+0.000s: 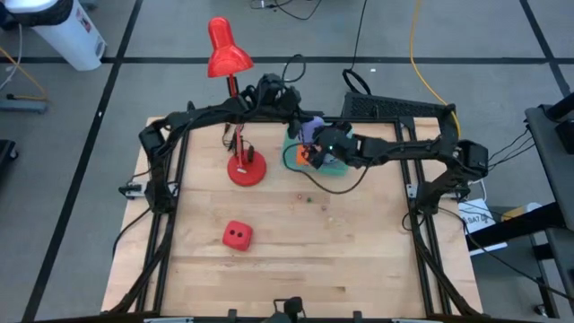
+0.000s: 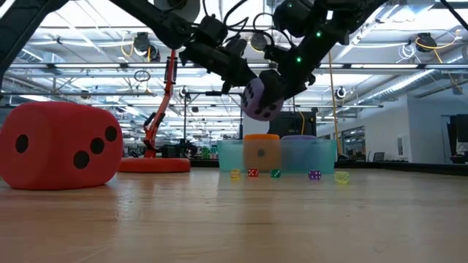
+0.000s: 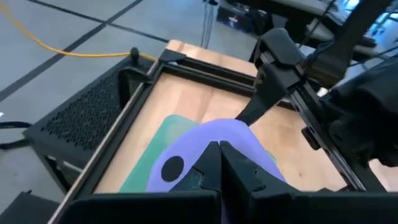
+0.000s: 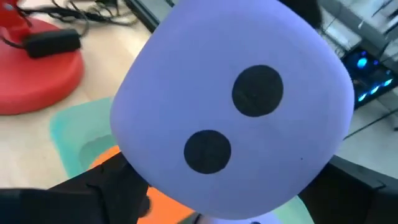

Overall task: Pick & Place Dice
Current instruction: Put the big purple dice into the green bin

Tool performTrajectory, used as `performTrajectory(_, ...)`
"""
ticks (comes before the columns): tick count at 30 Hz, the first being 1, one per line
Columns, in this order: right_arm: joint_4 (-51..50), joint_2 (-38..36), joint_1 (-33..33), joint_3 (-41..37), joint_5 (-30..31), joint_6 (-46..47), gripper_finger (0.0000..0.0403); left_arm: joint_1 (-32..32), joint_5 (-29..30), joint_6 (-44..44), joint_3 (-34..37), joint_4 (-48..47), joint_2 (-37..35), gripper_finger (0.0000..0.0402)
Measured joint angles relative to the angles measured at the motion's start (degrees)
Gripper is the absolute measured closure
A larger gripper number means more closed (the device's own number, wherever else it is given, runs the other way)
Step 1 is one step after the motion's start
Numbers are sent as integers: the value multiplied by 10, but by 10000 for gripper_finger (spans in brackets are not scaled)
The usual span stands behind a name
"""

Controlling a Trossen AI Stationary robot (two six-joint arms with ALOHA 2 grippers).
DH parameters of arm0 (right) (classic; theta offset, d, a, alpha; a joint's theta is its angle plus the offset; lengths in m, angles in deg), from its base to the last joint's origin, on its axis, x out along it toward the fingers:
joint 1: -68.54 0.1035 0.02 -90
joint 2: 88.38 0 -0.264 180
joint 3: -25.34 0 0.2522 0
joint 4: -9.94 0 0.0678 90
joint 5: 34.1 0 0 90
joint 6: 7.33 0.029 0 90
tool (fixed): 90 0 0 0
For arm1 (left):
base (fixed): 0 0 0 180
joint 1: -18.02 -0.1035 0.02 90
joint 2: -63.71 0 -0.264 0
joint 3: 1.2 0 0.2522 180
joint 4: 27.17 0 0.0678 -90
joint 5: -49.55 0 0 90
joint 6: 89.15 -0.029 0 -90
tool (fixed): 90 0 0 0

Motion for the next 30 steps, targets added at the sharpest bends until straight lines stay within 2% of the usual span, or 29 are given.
performTrajectory(6, -1, 1, -30, 0, -53, 2, 64, -9, 13, 13, 0, -16, 1, 401)
performTrajectory(15, -4, 2, -54, -1, -94, -6, 65, -8, 43, 30, -1, -22, 4, 401)
performTrajectory(24, -16, 2, -74, -2, -91, 14, 68, -9, 80, 37, -1, -31, 2, 400)
performTrajectory(30, -32, 2, -76, -2, -105, 20, 87, -9, 87, 36, -1, -55, -4, 400)
